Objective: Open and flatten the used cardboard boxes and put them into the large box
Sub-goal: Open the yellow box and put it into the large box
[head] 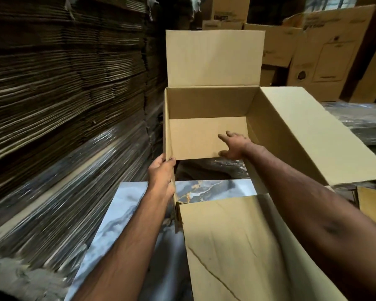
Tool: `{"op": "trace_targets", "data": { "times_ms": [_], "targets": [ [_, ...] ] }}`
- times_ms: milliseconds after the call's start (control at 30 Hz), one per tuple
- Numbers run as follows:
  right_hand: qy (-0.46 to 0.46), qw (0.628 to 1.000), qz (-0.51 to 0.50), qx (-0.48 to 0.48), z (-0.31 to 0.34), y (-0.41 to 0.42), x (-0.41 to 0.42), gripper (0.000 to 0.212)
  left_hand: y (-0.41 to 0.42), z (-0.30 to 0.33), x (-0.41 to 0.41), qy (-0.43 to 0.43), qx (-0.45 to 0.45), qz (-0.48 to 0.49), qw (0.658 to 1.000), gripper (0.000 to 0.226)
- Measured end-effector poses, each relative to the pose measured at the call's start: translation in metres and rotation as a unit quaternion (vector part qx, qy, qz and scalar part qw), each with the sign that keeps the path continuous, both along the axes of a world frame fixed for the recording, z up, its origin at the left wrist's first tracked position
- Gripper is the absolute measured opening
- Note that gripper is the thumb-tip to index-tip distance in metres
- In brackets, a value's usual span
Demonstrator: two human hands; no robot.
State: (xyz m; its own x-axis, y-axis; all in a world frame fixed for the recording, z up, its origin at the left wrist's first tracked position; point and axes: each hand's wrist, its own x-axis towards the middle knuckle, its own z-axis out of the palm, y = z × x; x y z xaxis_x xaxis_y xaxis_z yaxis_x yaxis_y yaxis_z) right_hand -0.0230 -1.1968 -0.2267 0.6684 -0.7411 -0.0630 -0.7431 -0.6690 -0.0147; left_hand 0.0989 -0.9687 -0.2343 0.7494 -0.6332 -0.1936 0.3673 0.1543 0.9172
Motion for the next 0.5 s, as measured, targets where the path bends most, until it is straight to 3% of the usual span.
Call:
{"op": "trace_targets", "data": {
  "times_ms": [233,500],
  "targets": [
    [0.044,0.997,-0.003,0.064,-0.041,-0.004,0.023,0.091,0.004,0.008,0.008,-0.02,-0.025,-0.006,0.999,0.036],
    [0.009,1.0,-0.009,-0.018,-0.039,-0.007,0.064,0.093,-0.013,0.022,-0.012,-0.008,-0.054,0.006,0.998,0.022]
  ]
}}
